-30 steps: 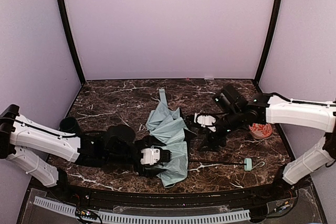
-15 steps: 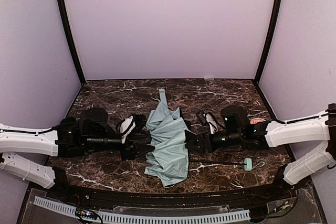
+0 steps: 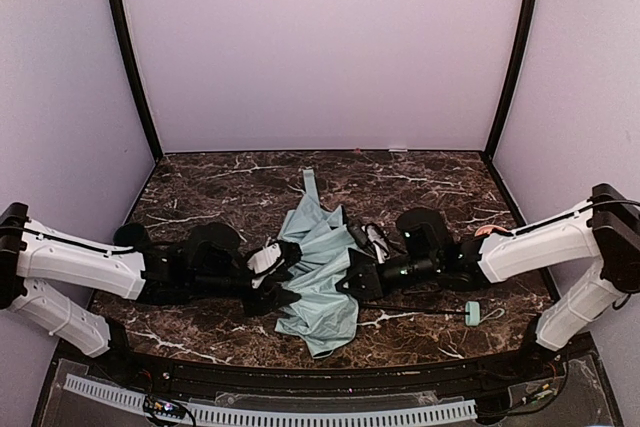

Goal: Put away the umbrella

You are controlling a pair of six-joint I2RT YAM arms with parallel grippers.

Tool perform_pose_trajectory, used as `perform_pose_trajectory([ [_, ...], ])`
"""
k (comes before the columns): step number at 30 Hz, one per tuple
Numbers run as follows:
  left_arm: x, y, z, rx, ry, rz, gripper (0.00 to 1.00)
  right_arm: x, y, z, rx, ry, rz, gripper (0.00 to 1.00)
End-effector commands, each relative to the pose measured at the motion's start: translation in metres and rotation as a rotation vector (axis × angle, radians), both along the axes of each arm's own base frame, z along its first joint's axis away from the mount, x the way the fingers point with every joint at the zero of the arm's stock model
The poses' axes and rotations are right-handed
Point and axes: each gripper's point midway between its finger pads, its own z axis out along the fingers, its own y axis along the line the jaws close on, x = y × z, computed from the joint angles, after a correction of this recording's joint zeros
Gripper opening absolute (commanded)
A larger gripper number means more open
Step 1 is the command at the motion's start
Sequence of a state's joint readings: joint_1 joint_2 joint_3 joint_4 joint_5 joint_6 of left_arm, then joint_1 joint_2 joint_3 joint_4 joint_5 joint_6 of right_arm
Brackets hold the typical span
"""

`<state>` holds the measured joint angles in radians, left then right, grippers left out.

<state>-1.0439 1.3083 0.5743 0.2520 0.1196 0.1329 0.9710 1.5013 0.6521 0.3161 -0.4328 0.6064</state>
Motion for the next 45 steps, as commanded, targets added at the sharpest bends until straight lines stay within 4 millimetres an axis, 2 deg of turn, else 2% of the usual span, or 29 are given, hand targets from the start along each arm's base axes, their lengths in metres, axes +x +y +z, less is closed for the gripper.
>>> perform_pose_trajectory([
  [1,0.009,-0.004,0.008,-0.028,-0.081,0.012,0.19,0.001,0.008,0.05,0.117,-0.114,0.046,0.0],
  [2,0.01,-0.004,0.007,-0.022,-0.089,0.018,0.06,0.004,0.006,0.051,0.116,-0.121,0.041,0.0],
  [3,0.012,-0.002,0.004,-0.012,-0.097,0.025,0.0,0.007,0.003,0.052,0.114,-0.127,0.034,0.0],
  [7,0.017,-0.004,-0.011,0.049,-0.104,0.023,0.0,0.026,-0.003,0.046,0.08,-0.139,0.007,0.0],
  [10,0.022,-0.013,-0.021,0.076,-0.089,0.021,0.0,0.032,0.012,0.05,0.073,-0.175,0.061,0.0],
  [14,0.037,-0.02,-0.033,0.123,-0.118,0.032,0.0,0.061,0.024,0.055,0.071,-0.219,0.033,0.0],
  [18,0.038,-0.024,-0.051,0.157,-0.098,-0.012,0.0,0.094,0.027,0.028,0.024,-0.18,-0.014,0.0],
  [22,0.034,-0.027,-0.059,0.159,-0.082,-0.05,0.0,0.125,0.015,-0.01,-0.06,-0.111,-0.106,0.0],
  [25,0.032,-0.026,-0.059,0.152,-0.082,-0.073,0.0,0.133,0.012,-0.041,-0.115,-0.046,-0.125,0.0],
  [27,0.035,-0.025,-0.055,0.148,-0.101,-0.065,0.0,0.129,0.013,-0.061,-0.147,-0.001,-0.104,0.0],
  [28,0.037,-0.024,-0.052,0.145,-0.113,-0.055,0.03,0.126,0.014,-0.069,-0.153,0.023,-0.094,0.0],
  [31,0.041,-0.027,-0.032,0.13,-0.144,-0.056,0.29,0.119,0.013,-0.085,-0.165,0.065,-0.081,0.0],
  [33,0.039,-0.032,-0.014,0.117,-0.166,-0.092,0.43,0.115,0.011,-0.093,-0.179,0.082,-0.075,0.0],
  [35,0.034,-0.037,0.005,0.096,-0.177,-0.128,0.5,0.112,0.009,-0.102,-0.203,0.098,-0.064,0.0],
  [38,0.023,-0.046,0.03,0.021,-0.185,-0.191,0.67,0.109,0.003,-0.116,-0.265,0.12,-0.06,0.0],
  [41,0.008,-0.06,0.03,-0.04,-0.142,-0.289,0.77,0.109,-0.002,-0.121,-0.296,0.115,-0.069,0.0],
  [45,0.018,-0.079,0.025,-0.069,-0.097,-0.27,0.82,0.111,-0.002,-0.114,-0.291,0.109,-0.087,0.0],
])
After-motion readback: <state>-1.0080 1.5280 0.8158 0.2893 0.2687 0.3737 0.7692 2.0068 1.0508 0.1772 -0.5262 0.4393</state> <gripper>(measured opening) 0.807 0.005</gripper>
